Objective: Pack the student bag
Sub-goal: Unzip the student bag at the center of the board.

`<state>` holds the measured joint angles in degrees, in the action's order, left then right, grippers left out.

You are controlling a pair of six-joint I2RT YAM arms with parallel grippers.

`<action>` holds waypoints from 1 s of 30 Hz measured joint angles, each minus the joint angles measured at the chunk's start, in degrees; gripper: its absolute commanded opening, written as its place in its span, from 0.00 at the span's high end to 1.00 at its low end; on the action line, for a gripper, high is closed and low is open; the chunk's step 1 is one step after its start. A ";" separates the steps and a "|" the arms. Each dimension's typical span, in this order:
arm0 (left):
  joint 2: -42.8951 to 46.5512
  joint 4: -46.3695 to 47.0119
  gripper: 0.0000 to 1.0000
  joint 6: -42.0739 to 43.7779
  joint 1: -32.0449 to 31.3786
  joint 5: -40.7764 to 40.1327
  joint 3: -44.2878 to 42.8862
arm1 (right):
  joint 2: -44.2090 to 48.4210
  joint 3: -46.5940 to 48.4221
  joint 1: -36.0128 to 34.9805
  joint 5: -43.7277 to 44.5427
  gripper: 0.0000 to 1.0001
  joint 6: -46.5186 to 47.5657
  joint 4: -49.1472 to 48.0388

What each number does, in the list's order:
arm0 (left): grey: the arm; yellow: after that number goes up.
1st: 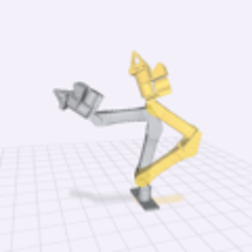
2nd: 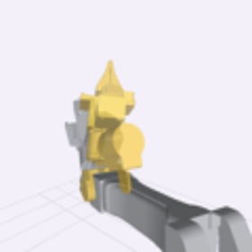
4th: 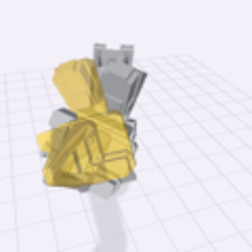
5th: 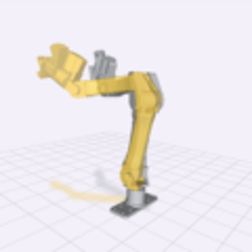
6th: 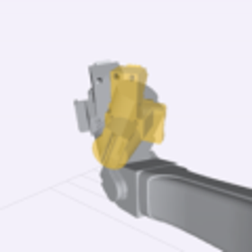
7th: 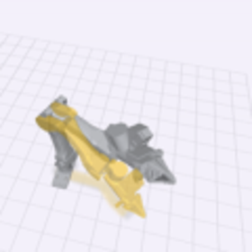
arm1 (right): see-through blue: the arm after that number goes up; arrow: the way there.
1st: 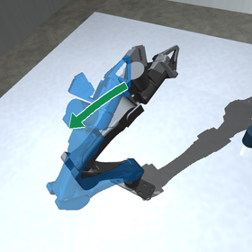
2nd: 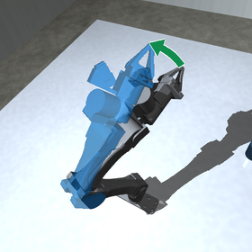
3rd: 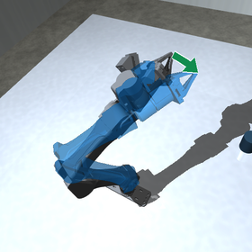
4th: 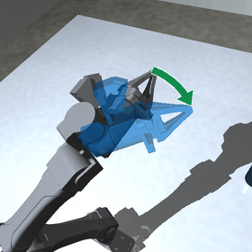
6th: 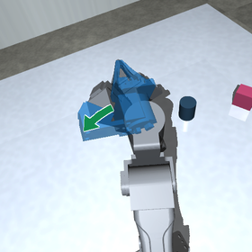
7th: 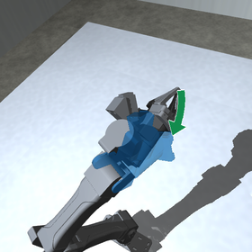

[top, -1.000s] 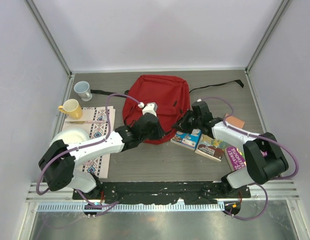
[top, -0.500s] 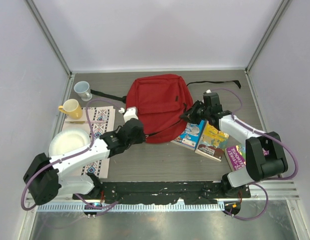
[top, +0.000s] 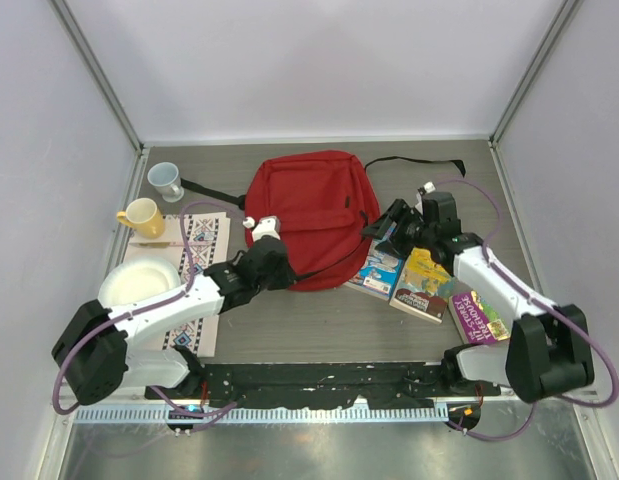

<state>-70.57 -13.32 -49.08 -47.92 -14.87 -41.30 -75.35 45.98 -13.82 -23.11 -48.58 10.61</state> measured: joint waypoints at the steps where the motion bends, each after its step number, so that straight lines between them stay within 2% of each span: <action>1: -0.68 0.26 1.00 0.00 0.00 0.52 -0.28 | 2.32 -1.25 -0.22 -0.50 0.31 -0.81 0.09; 4: -1.99 0.72 1.00 0.07 0.00 1.79 -2.12 | 7.93 -4.90 -1.64 -1.84 0.31 -4.35 0.79; 8: -3.69 2.03 1.00 0.24 0.00 3.52 -5.99 | 10.54 -8.50 -4.81 -2.73 0.31 -10.34 1.07; 16: -5.09 3.93 1.00 0.26 -0.24 5.62 -8.39 | 8.39 -9.42 -13.38 -1.68 0.30 -20.24 -2.67; 22: -5.29 4.11 1.00 0.22 -0.92 5.99 -8.39 | 3.13 -9.22 -15.72 -0.09 0.31 -25.70 -6.73; 25: -5.29 4.13 1.00 0.22 -1.09 5.99 -8.39 | 1.05 -9.20 -15.82 1.51 0.42 -28.15 -8.00; 27: -5.29 4.15 1.00 0.22 -1.11 5.99 -8.39 | 0.68 -9.20 -15.87 2.05 0.56 -28.76 -8.70; 29: -5.25 4.17 1.00 0.22 -1.11 5.97 -8.37 | 0.09 -9.14 -15.87 2.93 0.66 -29.66 -9.66; 30: -5.20 4.17 1.00 0.22 -1.14 5.97 -8.37 | -0.15 -9.11 -15.87 3.26 0.75 -29.83 -9.97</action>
<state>-75.77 -9.15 -48.86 -49.06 -8.91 -49.67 -75.50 36.86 -29.69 -19.86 -78.41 0.64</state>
